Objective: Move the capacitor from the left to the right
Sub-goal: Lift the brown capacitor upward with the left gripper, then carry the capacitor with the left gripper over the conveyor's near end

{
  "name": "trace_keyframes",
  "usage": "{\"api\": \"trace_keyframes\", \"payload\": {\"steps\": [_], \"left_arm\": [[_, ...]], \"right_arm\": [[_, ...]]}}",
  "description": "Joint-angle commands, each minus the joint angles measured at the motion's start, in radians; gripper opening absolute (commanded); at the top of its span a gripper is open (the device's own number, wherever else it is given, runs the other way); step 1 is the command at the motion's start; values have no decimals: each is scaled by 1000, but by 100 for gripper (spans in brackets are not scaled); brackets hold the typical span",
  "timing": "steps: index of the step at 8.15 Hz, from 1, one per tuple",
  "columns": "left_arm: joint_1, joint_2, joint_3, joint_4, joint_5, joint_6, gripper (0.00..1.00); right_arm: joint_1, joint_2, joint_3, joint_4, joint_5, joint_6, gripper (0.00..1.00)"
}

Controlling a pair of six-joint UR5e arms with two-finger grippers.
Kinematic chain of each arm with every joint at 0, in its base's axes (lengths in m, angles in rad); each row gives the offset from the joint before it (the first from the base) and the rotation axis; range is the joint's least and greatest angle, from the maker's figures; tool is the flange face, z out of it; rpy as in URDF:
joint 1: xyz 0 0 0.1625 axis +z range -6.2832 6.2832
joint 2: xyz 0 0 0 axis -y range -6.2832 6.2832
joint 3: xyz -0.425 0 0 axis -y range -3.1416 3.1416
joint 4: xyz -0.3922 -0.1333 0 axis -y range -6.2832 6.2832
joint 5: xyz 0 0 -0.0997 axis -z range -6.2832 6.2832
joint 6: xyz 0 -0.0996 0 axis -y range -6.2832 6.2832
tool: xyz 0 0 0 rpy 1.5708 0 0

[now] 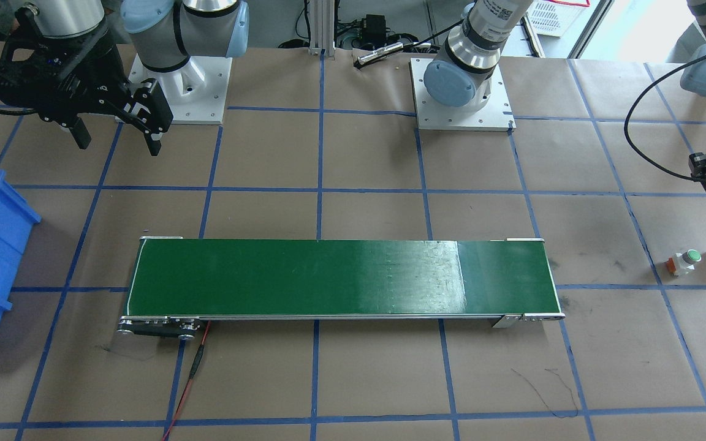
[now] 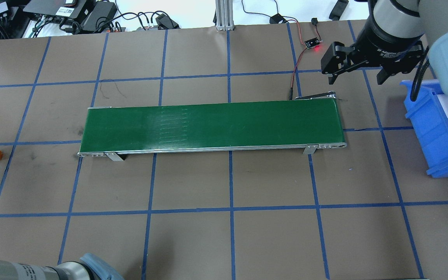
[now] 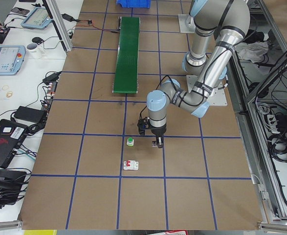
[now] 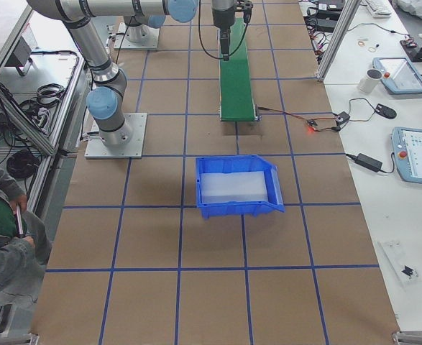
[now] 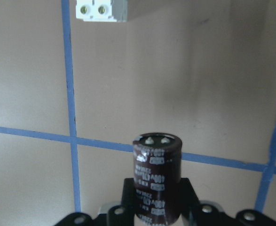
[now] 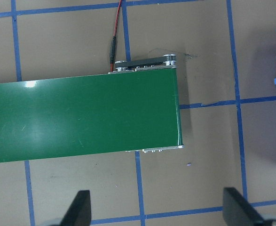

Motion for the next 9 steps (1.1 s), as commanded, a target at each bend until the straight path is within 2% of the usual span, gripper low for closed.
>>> {"api": "trace_keyframes", "payload": {"steps": [1,3,5,7,8,9], "left_arm": [[-248,100,-4,-118,10,-263,0],[-371,119,-4,-192,85,-399,0],[-489,117,-4,-261,87,-574,0],[-560,110,-1,-308,62,-720,1],[-594,108,1,-325,44,-712,7],[-646,102,2,-368,44,-707,7]], "right_arm": [[0,0,1,0,0,5,100],[0,0,-1,0,0,5,100],[0,0,-1,-1,0,5,100],[0,0,1,0,0,3,100],[0,0,-1,0,0,5,100],[0,0,-1,0,0,5,100]]}}
